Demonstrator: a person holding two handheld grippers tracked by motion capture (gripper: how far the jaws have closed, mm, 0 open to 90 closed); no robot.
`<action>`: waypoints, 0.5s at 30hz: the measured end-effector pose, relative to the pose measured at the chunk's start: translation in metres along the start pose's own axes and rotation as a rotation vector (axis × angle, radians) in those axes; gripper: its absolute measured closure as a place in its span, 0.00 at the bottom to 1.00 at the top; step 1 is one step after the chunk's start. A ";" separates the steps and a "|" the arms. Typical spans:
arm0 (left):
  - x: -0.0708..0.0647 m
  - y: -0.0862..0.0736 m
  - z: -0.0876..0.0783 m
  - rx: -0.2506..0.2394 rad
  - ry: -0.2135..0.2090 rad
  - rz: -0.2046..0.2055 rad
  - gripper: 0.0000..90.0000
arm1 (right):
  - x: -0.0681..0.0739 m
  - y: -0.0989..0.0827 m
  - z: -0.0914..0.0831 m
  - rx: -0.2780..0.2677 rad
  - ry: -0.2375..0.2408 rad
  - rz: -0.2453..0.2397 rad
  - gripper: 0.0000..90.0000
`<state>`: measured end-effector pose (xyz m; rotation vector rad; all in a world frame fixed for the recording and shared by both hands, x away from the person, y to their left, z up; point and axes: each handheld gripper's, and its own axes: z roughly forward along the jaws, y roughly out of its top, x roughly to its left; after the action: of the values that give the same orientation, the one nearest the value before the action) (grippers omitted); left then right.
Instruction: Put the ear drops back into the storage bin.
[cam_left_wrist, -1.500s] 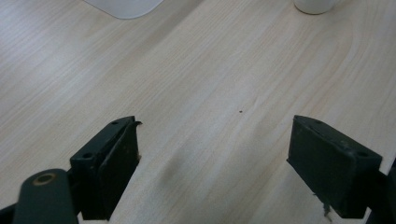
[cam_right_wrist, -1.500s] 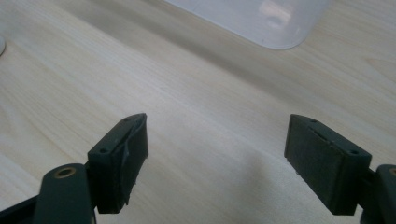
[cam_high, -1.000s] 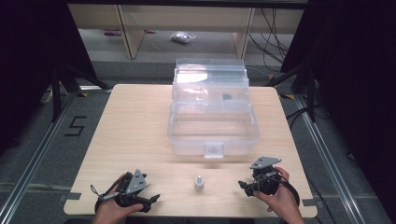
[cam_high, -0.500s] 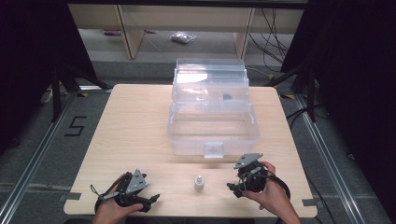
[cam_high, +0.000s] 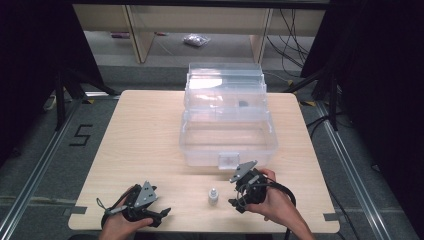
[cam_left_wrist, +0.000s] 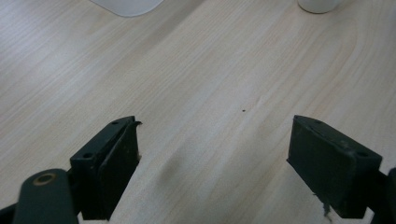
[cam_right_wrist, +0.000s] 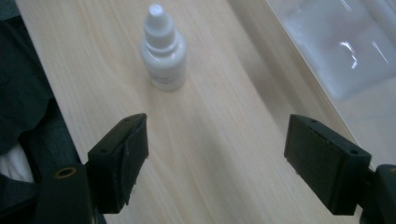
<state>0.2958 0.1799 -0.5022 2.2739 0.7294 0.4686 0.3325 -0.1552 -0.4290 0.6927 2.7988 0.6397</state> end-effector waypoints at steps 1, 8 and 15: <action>0.000 0.000 0.000 -0.007 0.001 -0.007 0.18 | 0.000 0.003 0.001 -0.006 0.009 -0.022 0.27; -0.001 0.000 0.000 -0.008 0.000 -0.008 0.18 | 0.009 0.021 0.009 0.021 0.021 -0.098 0.32; 0.001 0.000 0.000 -0.001 0.000 -0.002 0.18 | 0.011 0.035 0.018 0.044 0.046 -0.136 0.35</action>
<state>0.2964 0.1801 -0.5021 2.2719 0.7316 0.4673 0.3418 -0.1148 -0.4301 0.4960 2.8799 0.5773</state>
